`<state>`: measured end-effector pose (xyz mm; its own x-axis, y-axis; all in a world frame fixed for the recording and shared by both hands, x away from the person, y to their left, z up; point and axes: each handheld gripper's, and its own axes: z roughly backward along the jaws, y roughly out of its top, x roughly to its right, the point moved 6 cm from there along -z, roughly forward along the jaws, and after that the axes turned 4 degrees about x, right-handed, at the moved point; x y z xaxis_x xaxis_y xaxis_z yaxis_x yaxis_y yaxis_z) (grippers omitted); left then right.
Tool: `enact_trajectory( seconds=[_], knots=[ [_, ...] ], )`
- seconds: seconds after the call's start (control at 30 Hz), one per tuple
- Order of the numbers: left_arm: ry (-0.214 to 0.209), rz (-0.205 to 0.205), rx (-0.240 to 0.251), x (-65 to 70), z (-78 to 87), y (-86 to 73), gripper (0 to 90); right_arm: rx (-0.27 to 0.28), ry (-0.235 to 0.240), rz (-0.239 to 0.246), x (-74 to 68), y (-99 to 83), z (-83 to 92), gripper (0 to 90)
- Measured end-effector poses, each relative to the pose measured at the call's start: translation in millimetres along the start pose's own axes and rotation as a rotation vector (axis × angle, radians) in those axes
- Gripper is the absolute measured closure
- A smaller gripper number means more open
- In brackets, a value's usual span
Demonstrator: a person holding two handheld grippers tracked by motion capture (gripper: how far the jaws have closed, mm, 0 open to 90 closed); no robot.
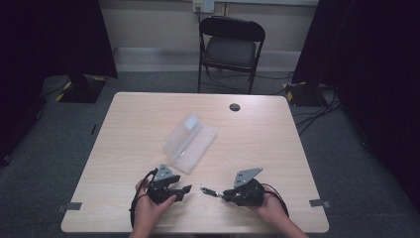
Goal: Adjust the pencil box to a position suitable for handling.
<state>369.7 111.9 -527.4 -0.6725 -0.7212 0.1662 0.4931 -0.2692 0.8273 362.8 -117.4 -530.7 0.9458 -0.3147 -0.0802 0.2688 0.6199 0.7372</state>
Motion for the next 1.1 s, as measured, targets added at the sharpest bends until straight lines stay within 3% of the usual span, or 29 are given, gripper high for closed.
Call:
enact_trajectory(
  seconds=[0.1, 0.27, 0.3, 0.37, 0.47, 0.53, 0.63, 0.8, 1.1],
  knots=[
    [-0.004, 0.000, -0.002, 1.3, -0.3, 0.0, 39.9, -0.003, 0.029, 0.040, -0.4, 6.7, -7.3, 79.3],
    [-0.012, -0.007, -0.001, 3.0, -1.0, -0.3, 40.2, -0.005, 0.064, 0.064, -0.8, 19.2, -21.9, 78.3],
    [-0.013, -0.007, -0.003, 3.2, -0.7, -0.5, 40.3, 0.003, 0.052, 0.053, -1.0, 20.9, -23.4, 69.0],
    [-0.017, -0.009, -0.002, 4.1, -0.2, -0.5, 40.3, 0.008, 0.055, 0.045, -1.3, 20.4, -23.5, 59.3],
    [-0.019, -0.013, -0.004, 4.8, 0.0, -0.6, 40.6, 0.010, 0.042, 0.019, -1.4, 12.8, -15.1, 55.2],
    [-0.021, -0.020, -0.009, 5.7, -0.8, -1.1, 40.8, 0.010, 0.020, 0.012, 0.5, 6.9, -8.4, 50.6],
    [-0.026, -0.026, -0.019, 8.6, -2.2, -1.7, 40.8, 0.011, 0.007, 0.001, 2.7, 0.3, 0.1, 50.6],
    [-0.058, -0.052, -0.016, 15.4, -8.6, -1.5, 40.9, 0.025, -0.063, 0.001, 11.8, -16.2, 16.0, 46.7],
    [-0.090, -0.075, -0.027, 21.6, -13.6, -1.9, 39.9, 0.042, -0.152, -0.024, 31.7, -19.3, 19.3, 44.1]
  ],
)
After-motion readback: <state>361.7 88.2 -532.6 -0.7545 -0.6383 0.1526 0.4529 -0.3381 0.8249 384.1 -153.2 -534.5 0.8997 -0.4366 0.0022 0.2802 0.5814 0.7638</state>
